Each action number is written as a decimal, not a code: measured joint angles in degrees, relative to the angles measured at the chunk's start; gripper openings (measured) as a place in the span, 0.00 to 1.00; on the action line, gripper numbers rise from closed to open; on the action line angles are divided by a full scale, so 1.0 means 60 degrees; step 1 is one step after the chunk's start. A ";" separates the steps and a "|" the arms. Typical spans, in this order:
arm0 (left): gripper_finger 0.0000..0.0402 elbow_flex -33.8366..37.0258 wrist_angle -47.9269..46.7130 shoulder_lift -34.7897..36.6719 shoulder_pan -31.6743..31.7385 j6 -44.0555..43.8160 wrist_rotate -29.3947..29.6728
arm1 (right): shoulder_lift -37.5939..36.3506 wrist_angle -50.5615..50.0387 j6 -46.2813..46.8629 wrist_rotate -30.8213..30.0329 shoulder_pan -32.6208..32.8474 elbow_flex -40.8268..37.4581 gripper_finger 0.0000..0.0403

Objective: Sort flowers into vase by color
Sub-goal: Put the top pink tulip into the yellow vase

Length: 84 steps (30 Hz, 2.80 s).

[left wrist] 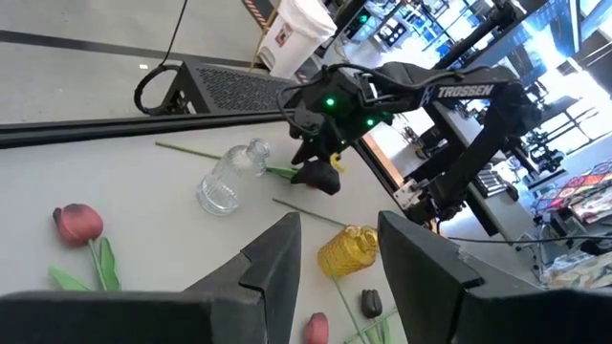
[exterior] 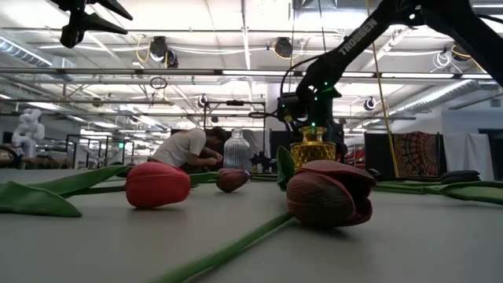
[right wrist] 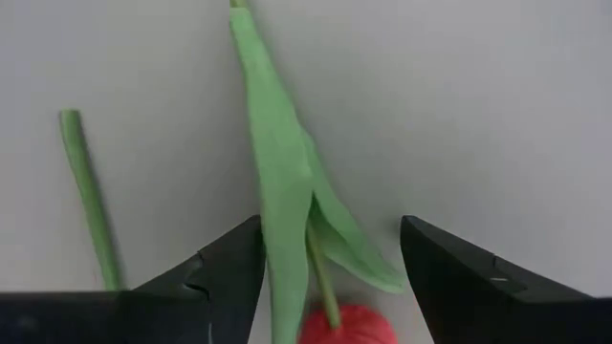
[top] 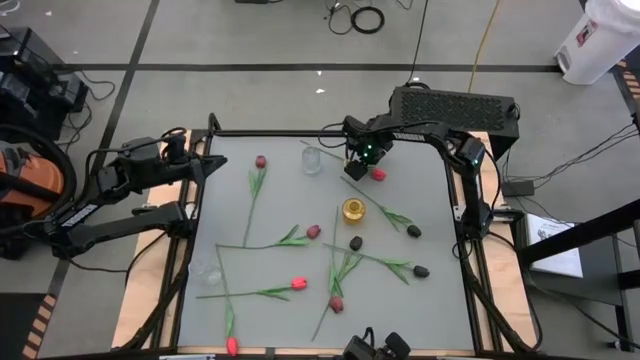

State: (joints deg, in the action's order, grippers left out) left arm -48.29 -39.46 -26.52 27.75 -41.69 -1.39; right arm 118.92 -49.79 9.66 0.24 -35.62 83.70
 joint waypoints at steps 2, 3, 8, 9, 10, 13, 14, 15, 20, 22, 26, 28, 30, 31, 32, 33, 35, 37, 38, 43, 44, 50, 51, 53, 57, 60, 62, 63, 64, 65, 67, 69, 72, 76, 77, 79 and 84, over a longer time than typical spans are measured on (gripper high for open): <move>0.37 0.0000 0.0000 0.0000 0.0000 -0.0004 0.0000 | 0.0061 -0.0048 -0.0001 0.0028 0.0004 0.0018 0.58; 0.37 0.0000 0.0000 0.0000 -0.0002 -0.0002 0.0000 | 0.0086 -0.0081 -0.0001 0.0035 0.0004 0.0018 0.58; 0.37 0.0000 -0.0004 0.0000 -0.0002 0.0000 0.0001 | 0.0096 -0.0030 -0.0038 0.0030 0.0013 0.0022 0.58; 0.37 0.0000 -0.0004 0.0000 -0.0004 0.0000 0.0000 | 0.0100 -0.0029 -0.0041 0.0031 0.0007 0.0022 0.58; 0.37 0.0000 -0.0004 0.0000 0.0000 0.0000 0.0004 | 0.0101 -0.0027 -0.0041 0.0031 0.0009 0.0022 0.57; 0.37 0.0000 -0.0004 0.0000 -0.0002 0.0000 0.0002 | 0.0105 -0.0009 -0.0044 0.0036 0.0012 0.0022 0.54; 0.37 0.0000 -0.0004 0.0000 -0.0002 0.0002 0.0002 | 0.0105 -0.0001 -0.0045 0.0040 0.0015 0.0022 0.52; 0.37 0.0000 -0.0004 0.0000 -0.0001 0.0004 0.0003 | 0.0106 0.0003 -0.0045 0.0042 0.0015 0.0022 0.50; 0.37 0.0000 -0.0004 0.0000 -0.0003 0.0004 0.0004 | 0.0112 0.0017 -0.0045 0.0050 0.0022 0.0018 0.36; 0.37 0.0000 -0.0004 0.0000 0.0000 0.0004 0.0007 | 0.0112 0.0017 -0.0045 0.0050 0.0018 0.0018 0.30; 0.37 0.0000 -0.0004 0.0000 -0.0003 0.0007 0.0007 | 0.0116 0.0013 -0.0001 0.0046 0.0018 0.0015 0.19; 0.37 0.0000 -0.0004 0.0001 -0.0003 0.0007 0.0007 | 0.0116 0.0013 0.0003 0.0046 0.0018 0.0015 0.14; 0.37 0.0000 -0.0004 0.0000 -0.0004 0.0007 0.0011 | 0.0120 0.0012 0.0006 0.0042 0.0018 0.0015 0.09; 0.37 0.0003 -0.0004 0.0000 0.0000 0.0007 0.0011 | 0.0120 0.0010 0.0006 0.0037 0.0018 0.0015 0.07; 0.37 0.0000 -0.0004 0.0000 -0.0002 0.0007 0.0011 | 0.0120 0.0010 0.0010 0.0023 0.0018 0.0015 0.05; 0.37 0.0000 -0.0004 0.0000 -0.0001 0.0007 0.0011 | 0.0120 0.0006 0.0006 0.0013 0.0018 0.0015 0.03; 0.37 0.0000 -0.0004 0.0000 0.0000 0.0011 0.0011 | 0.0120 0.0006 0.0002 0.0010 0.0018 0.0015 0.01; 0.37 0.0000 -0.0004 0.0000 -0.0002 0.0012 0.0011 | 0.0120 0.0006 -0.0001 0.0001 0.0018 0.0011 0.01; 0.37 0.0002 -0.0004 0.0000 -0.0002 0.0015 0.0012 | 0.0120 0.0006 -0.0001 -0.0005 0.0018 0.0011 0.01; 0.37 0.0000 -0.0004 0.0000 -0.0001 0.0022 0.0015 | 0.0120 -0.0023 -0.0041 -0.0016 0.0018 0.0007 0.01; 0.37 0.0002 -0.0004 0.0000 -0.0004 0.0022 0.0015 | 0.0120 -0.0078 -0.0041 -0.0016 0.0018 0.0007 0.01; 0.37 0.0000 -0.0004 0.0000 -0.0001 0.0038 0.0015 | 0.0077 -0.0428 -0.0306 -0.0049 0.0015 0.0010 0.00; 0.37 0.0000 -0.0004 0.0000 -0.0003 0.0063 0.0018 | 0.0042 -0.0520 -0.0374 -0.0048 0.0015 0.0003 0.00; 0.37 0.0002 -0.0004 0.0000 -0.0004 0.0076 0.0018 | -0.0037 -0.0741 -0.0518 -0.0060 0.0015 -0.0030 0.00; 0.37 0.0003 -0.0004 0.0000 0.0000 0.0095 0.0022 | -0.0315 -0.0985 -0.0710 -0.0056 0.0015 -0.0047 0.00; 0.37 0.0003 -0.0004 0.0000 0.0000 0.0098 0.0025 | -0.0531 -0.1147 -0.0854 -0.0049 0.0036 -0.0040 0.00; 0.37 0.0004 -0.0004 0.0000 -0.0004 0.0098 0.0029 | -0.0667 -0.1131 -0.0915 -0.0047 0.0069 -0.0040 0.00; 0.37 0.0004 -0.0007 0.0000 0.0000 0.0098 0.0040 | -0.0762 -0.1132 -0.0961 -0.0027 0.0083 -0.0040 0.00; 0.37 0.0003 -0.0007 0.0001 -0.0003 0.0098 0.0066 | -0.0856 -0.1134 -0.0968 -0.0020 0.0114 -0.0035 0.00; 0.37 0.0004 -0.0005 0.0000 0.0000 0.0098 0.0072 | -0.0940 -0.1139 -0.0973 -0.0019 0.0134 -0.0025 0.00; 0.37 0.0004 -0.0007 0.0000 -0.0002 0.0098 0.0084 | -0.1087 -0.1161 -0.0974 -0.0012 0.0142 -0.0018 0.00; 0.37 0.0004 -0.0004 0.0000 0.0000 0.0098 0.0091 | -0.1254 -0.1178 -0.0960 -0.0012 0.0153 -0.0018 0.00; 0.37 0.0000 -0.0007 0.0000 -0.0004 0.0098 0.0093 | -0.1598 -0.1221 -0.0920 -0.0013 0.0142 -0.0015 0.00; 0.37 0.0002 -0.0007 0.0000 -0.0003 0.0098 0.0093 | -0.2005 -0.1332 -0.0905 -0.0044 0.0138 -0.0015 0.00; 0.37 0.0004 -0.0006 0.0000 0.0000 0.0098 0.0095 | -0.2119 -0.1408 -0.0905 -0.0041 0.0138 -0.0015 0.00; 0.37 0.0004 -0.0007 0.0000 -0.0004 0.0098 0.0095 | -0.2361 -0.1557 -0.0905 -0.0041 0.0138 -0.0004 0.00; 0.37 0.0004 -0.0007 0.0000 0.0000 0.0095 0.0095 | -0.2940 -0.1956 -0.0871 -0.0034 0.0138 -0.0004 0.00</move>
State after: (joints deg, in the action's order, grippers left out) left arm -48.27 -39.51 -26.52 27.75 -41.12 -0.82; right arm 101.27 -61.53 4.43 0.03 -34.79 83.68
